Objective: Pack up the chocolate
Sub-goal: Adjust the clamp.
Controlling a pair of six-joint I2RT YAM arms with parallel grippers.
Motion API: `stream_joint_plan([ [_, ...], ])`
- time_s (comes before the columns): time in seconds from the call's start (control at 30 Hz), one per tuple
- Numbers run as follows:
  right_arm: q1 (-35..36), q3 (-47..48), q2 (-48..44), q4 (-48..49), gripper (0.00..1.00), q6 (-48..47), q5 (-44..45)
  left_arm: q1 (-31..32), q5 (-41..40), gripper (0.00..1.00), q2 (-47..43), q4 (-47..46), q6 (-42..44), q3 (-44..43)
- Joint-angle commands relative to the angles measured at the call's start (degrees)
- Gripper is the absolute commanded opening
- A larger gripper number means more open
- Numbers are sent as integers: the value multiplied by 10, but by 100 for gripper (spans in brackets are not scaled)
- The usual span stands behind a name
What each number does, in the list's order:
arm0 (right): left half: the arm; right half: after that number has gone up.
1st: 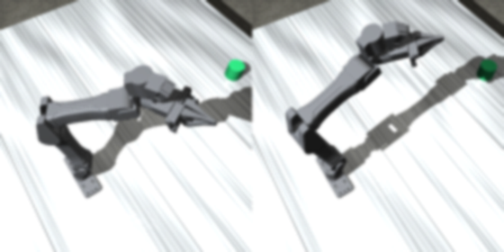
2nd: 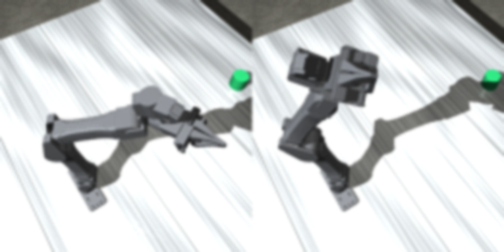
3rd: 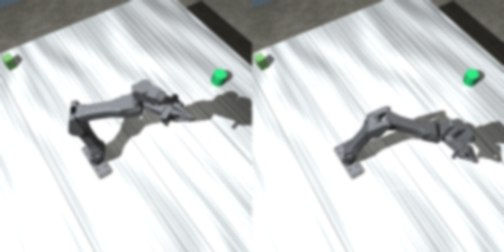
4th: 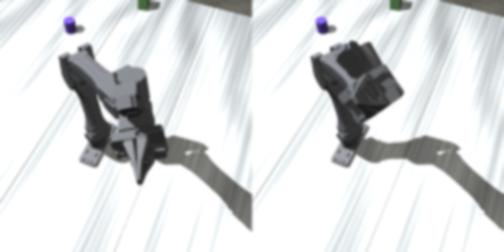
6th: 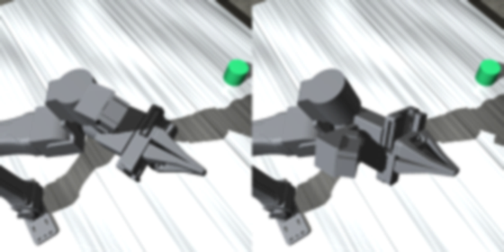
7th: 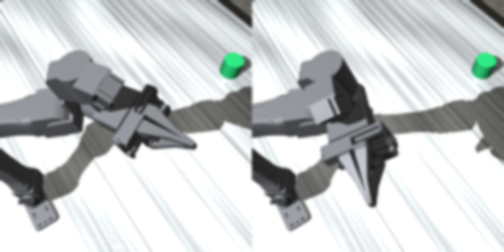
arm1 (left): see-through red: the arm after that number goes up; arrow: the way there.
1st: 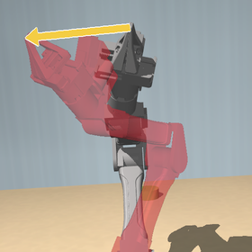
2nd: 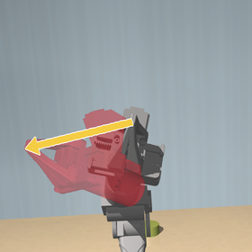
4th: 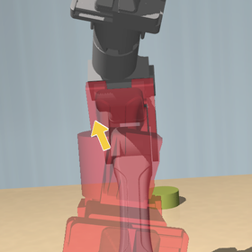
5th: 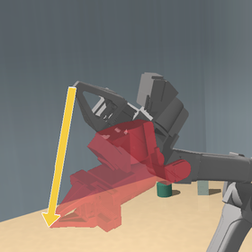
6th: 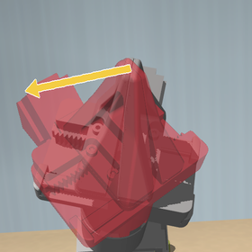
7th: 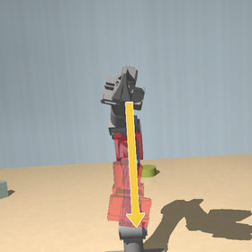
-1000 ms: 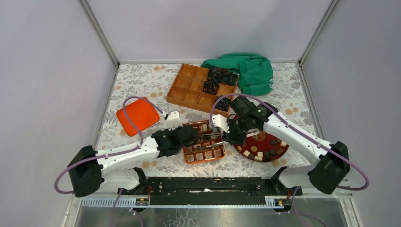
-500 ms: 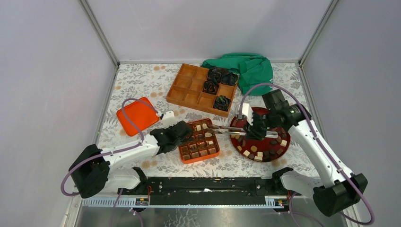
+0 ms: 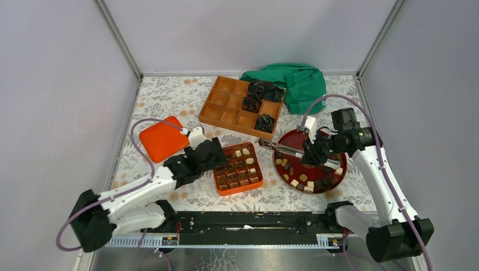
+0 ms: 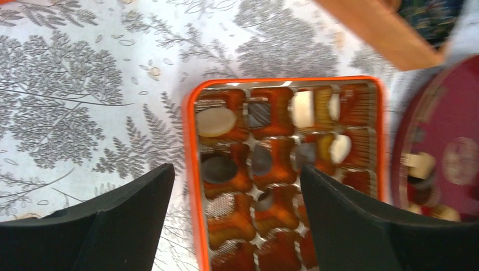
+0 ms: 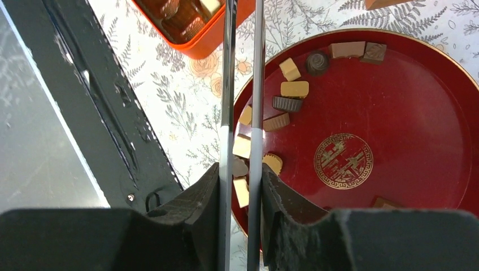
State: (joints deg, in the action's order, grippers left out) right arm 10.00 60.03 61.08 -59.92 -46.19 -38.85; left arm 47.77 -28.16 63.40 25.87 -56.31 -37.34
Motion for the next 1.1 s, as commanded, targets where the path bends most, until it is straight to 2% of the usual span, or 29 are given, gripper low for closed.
stream_joint_plan([
  [0.0,-40,18,-16,19,32,51,-74,-4,61,94,-116,-12,49,13],
  [0.07,-60,22,-16,20,32,61,-112,-4,121,98,-187,-58,78,34],
  [0.17,-81,19,-13,28,32,74,-168,-4,224,99,-292,-183,97,100],
  [0.27,-90,18,-8,34,32,86,-217,-4,310,99,-339,-378,63,168],
  [0.4,-90,22,-4,62,31,119,-261,1,359,99,-253,-619,-11,196],
  [0.5,-90,26,-3,97,31,157,-293,26,330,99,-155,-708,-36,167],
  [0.6,-90,10,-11,174,31,236,-311,67,251,99,-82,-707,-33,110],
  [0.7,-90,-21,-35,265,32,317,-303,93,162,99,-24,-613,-58,40],
  [0.8,-90,-55,-59,342,33,370,-295,103,107,99,20,-525,-100,-24],
  [0.97,-90,-79,-73,390,33,393,-292,106,61,95,97,-320,-195,-157],
  [1.07,-90,-79,-72,393,33,393,-293,108,56,89,128,-266,-218,-194],
])
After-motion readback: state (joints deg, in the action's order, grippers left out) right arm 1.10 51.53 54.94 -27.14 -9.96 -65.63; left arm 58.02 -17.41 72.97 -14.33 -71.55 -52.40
